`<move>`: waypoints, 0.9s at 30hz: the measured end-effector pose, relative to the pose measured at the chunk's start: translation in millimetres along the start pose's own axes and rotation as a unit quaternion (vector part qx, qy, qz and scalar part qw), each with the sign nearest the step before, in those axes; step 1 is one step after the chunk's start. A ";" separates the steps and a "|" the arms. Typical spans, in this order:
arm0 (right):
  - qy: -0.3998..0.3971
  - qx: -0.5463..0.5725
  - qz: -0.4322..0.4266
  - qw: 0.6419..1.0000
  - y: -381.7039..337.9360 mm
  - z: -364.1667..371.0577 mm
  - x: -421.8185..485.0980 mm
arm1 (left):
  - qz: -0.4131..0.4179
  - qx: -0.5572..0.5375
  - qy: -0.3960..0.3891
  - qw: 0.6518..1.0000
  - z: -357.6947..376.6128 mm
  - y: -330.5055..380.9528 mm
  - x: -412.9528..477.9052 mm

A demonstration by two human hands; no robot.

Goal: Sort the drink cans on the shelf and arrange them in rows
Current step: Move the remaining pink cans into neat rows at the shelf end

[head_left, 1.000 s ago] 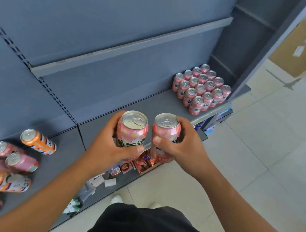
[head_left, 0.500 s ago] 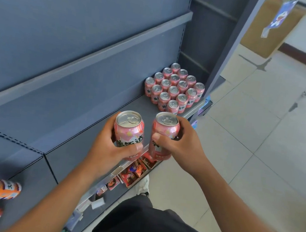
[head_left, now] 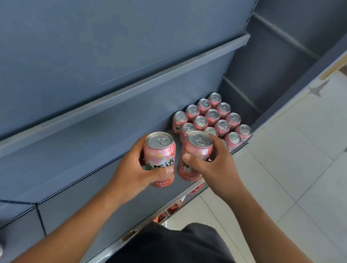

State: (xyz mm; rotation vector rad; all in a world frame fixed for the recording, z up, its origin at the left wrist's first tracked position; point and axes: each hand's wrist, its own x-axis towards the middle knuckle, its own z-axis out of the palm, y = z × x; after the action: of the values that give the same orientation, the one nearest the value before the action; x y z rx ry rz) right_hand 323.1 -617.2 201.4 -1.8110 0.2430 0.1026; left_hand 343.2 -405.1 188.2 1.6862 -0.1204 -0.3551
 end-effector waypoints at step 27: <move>-0.255 -0.135 -0.030 0.957 93.3 15.4 250.5 | -0.143 0.079 0.278 0.947 41.2 -110.8 145.7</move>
State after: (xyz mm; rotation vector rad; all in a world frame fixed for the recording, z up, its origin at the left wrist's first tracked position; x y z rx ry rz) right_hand 547.5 -652.0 59.5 -1.9890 -0.2034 0.5755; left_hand 454.8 -468.5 51.4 1.9059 0.5311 -0.0721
